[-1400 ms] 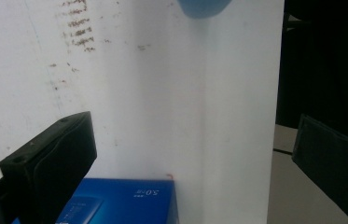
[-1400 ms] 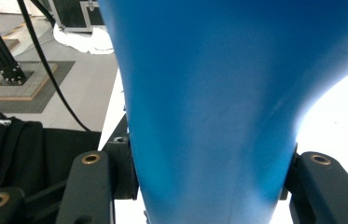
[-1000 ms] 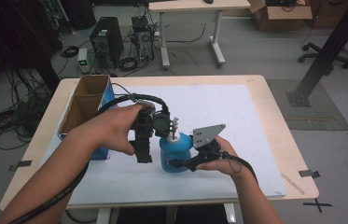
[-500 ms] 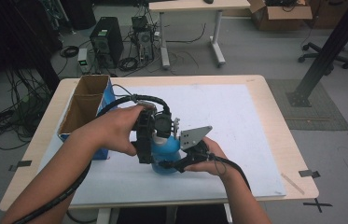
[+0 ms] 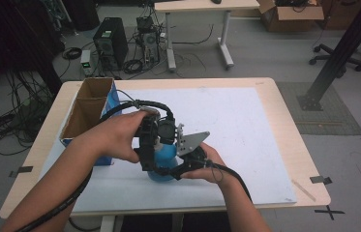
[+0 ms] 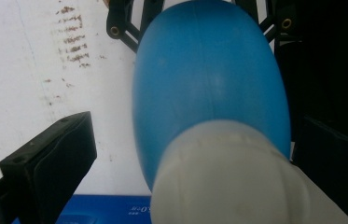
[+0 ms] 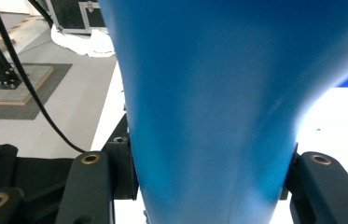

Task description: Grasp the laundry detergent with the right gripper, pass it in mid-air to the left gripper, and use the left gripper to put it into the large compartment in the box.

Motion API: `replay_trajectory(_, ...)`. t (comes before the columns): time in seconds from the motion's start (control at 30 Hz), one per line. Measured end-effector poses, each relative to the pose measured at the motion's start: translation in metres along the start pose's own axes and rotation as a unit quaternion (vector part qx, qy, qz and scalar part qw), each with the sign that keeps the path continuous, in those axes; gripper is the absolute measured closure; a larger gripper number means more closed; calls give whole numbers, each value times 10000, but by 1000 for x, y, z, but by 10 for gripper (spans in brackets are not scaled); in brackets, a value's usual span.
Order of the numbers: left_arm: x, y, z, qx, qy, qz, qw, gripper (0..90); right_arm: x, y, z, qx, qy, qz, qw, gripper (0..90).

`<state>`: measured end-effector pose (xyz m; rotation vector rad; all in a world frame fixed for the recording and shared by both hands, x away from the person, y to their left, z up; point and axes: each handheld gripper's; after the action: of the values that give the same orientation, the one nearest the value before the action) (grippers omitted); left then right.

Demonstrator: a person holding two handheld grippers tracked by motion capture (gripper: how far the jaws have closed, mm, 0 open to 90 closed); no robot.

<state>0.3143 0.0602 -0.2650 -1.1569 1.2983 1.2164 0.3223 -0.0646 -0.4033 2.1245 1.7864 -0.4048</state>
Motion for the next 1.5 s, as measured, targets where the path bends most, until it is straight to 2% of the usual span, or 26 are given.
replay_trajectory(0.17,-1,1,-1,16,-19,-60,10000,6,0,2,-1,5,-6,26,10000,449)
replay_trajectory(0.63,0,2,-6,46,-35,-137,9999,92,-4,2,-5,-5,40,102,9999,448)
replay_trajectory(1.13,-2,2,-7,25,-29,-192,9998,227,-4,4,-6,33,48,147,9999,448)
replay_trajectory(1.5,-2,0,-6,1,-28,-226,9997,258,-4,6,-7,17,5,165,9999,448)
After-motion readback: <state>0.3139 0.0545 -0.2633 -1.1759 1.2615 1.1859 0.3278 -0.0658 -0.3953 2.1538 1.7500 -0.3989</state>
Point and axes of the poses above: each handheld gripper's, and its own axes: x roughly forward along the jaws, z roughly out of its underside, y roughly to its right, and after that the axes turned 9 degrees about z, right-handed
